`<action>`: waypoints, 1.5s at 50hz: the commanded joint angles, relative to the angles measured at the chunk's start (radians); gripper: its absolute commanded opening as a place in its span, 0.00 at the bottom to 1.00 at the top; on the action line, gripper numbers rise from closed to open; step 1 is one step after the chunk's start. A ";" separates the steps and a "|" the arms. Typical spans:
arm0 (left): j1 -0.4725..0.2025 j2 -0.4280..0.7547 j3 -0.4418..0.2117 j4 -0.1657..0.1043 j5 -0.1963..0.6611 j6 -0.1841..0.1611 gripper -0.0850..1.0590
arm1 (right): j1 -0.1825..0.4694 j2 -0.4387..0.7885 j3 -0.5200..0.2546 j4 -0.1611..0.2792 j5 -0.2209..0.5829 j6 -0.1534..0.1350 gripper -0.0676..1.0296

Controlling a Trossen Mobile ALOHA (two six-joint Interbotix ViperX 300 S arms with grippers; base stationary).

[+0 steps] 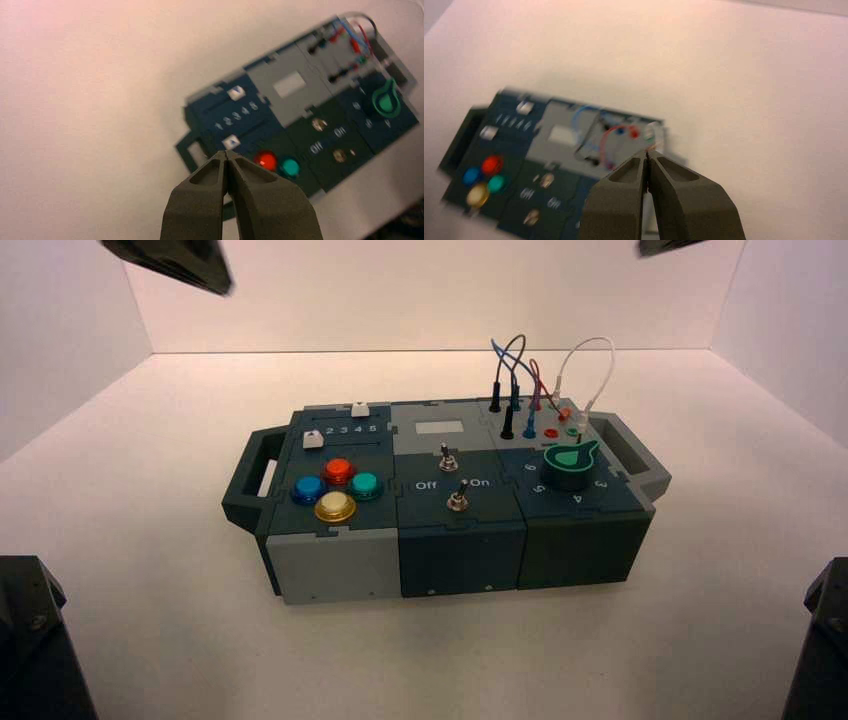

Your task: Push the red button with the left gripper.

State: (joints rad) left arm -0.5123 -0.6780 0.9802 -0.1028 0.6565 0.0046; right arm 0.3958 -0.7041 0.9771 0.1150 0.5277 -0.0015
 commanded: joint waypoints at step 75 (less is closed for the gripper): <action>-0.239 0.617 -0.193 -0.057 -0.005 -0.006 0.05 | 0.296 0.104 -0.051 0.006 -0.005 -0.006 0.04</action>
State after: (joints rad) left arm -0.7348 -0.0660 0.8176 -0.1580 0.6550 -0.0046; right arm 0.6872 -0.5967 0.9618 0.1197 0.5292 -0.0061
